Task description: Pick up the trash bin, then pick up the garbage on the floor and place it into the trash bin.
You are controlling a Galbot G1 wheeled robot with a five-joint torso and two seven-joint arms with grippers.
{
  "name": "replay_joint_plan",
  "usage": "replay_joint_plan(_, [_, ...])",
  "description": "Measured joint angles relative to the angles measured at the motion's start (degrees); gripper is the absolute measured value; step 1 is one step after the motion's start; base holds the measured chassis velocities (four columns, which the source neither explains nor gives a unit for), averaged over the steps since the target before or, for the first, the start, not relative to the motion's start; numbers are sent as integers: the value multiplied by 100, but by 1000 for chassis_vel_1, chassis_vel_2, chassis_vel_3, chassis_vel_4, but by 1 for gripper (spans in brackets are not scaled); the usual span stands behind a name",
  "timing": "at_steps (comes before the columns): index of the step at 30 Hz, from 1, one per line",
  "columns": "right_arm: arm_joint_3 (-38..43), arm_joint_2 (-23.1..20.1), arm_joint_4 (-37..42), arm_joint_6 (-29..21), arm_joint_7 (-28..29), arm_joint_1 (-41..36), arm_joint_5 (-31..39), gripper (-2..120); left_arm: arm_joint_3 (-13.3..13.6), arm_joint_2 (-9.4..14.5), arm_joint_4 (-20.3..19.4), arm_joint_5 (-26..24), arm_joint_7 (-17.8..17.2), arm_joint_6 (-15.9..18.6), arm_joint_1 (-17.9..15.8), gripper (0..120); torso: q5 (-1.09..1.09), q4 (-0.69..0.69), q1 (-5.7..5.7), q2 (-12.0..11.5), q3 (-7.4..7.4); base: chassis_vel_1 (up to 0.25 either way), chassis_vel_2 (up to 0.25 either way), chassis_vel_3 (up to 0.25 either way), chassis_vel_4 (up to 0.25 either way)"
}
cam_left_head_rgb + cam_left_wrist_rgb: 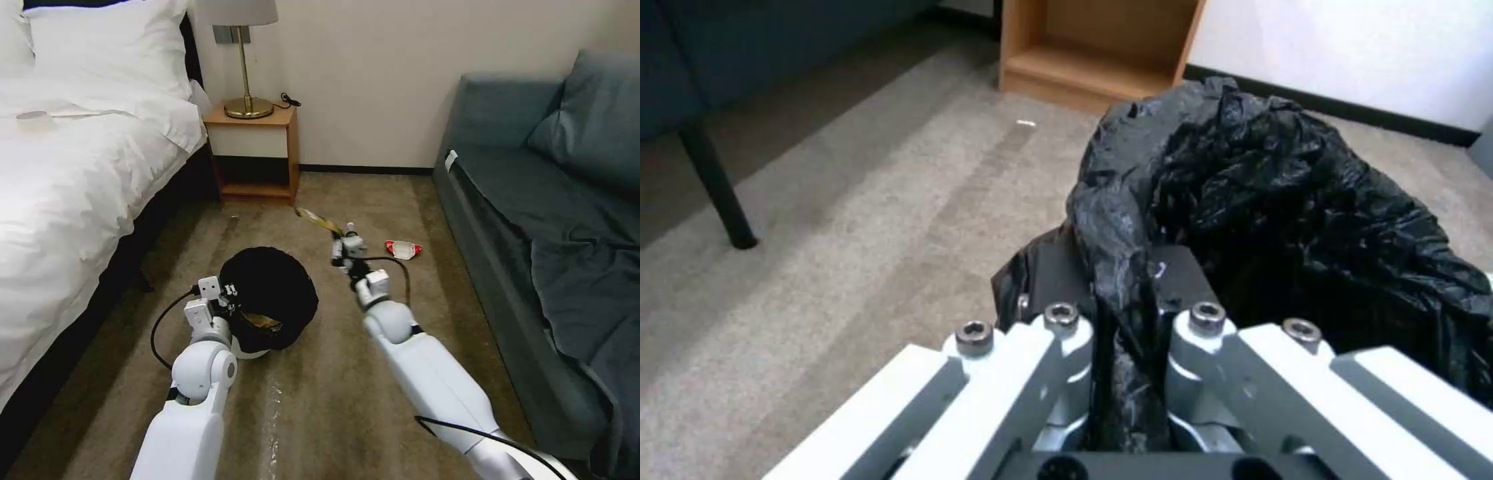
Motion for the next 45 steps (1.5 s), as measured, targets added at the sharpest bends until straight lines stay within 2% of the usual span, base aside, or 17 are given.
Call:
replay_joint_plan(7, [-283,70,122,-20,28,-254,85,0,14,-27,-15,-29,-19,1,-38,6,0,0,0,1,0,0,0,0,0])
replay_joint_plan(21, [-430,176,-4,201,-373,-524,-77,0,64,-78,-138,-124,-56,25,10,6,1,-1,0,1,0,0,0,0,0])
replay_joint_plan(22, [-431,197,-35,225,-391,-546,-134,7,62,-78,-148,-121,-58,26,16,6,1,-1,0,1,0,0,0,0,0])
replay_joint_plan(23, [-431,197,-35,225,-391,-546,-134,7,62,-78,-148,-121,-58,26,16,6,1,-1,0,1,0,0,0,0,0])
replay_joint_plan(25, [-432,225,-60,239,-403,-578,-186,19,52,-77,-156,-110,-61,26,30,6,1,-1,0,1,0,0,0,0,0])
replay_joint_plan(31, [-432,235,-62,245,-422,-619,-224,32,48,-78,-156,-92,-61,27,41,6,1,-1,0,1,0,0,0,0,0])
replay_joint_plan(32, [-431,236,-62,245,-430,-634,-240,43,47,-80,-156,-84,-62,27,44,6,1,-1,0,1,0,0,0,0,0])
replay_joint_plan(33, [-431,236,-62,245,-430,-634,-240,43,47,-80,-156,-84,-62,27,44,6,1,-1,0,1,0,0,0,0,0])
replay_joint_plan(35, [-429,237,-62,247,-446,-644,-253,54,57,-84,-156,-63,-62,27,46,6,1,-1,0,0,0,0,0,0,0])
replay_joint_plan(36, [-429,237,-62,247,-446,-644,-253,54,57,-84,-156,-63,-62,27,46,6,1,-1,0,0,0,0,0,0,0])
replay_joint_plan(38, [-415,243,-78,253,-461,-643,-263,65,66,-87,-179,-55,-67,27,53,6,1,-1,0,0,0,0,0,0,0])
replay_joint_plan(39, [-415,243,-78,253,-461,-643,-263,65,66,-87,-179,-55,-67,27,53,6,1,-1,0,0,0,0,0,0,0])
replay_joint_plan(40, [-394,256,-102,253,-457,-629,-265,72,68,-87,-206,-54,-69,28,67,6,1,-1,0,0,0,0,0,0,0])
replay_joint_plan(42, [-375,264,-125,253,-452,-607,-278,75,69,-87,-222,-53,-70,28,79,6,1,-1,0,1,0,0,0,0,0])
replay_joint_plan(44, [-295,263,-225,254,-442,-501,-342,86,66,-76,-258,-52,-71,31,108,6,1,-1,0,0,0,0,0,0,0])
replay_joint_plan(45, [-295,263,-225,254,-442,-501,-342,86,66,-76,-258,-52,-71,31,108,6,1,-1,0,0,0,0,0,0,0])
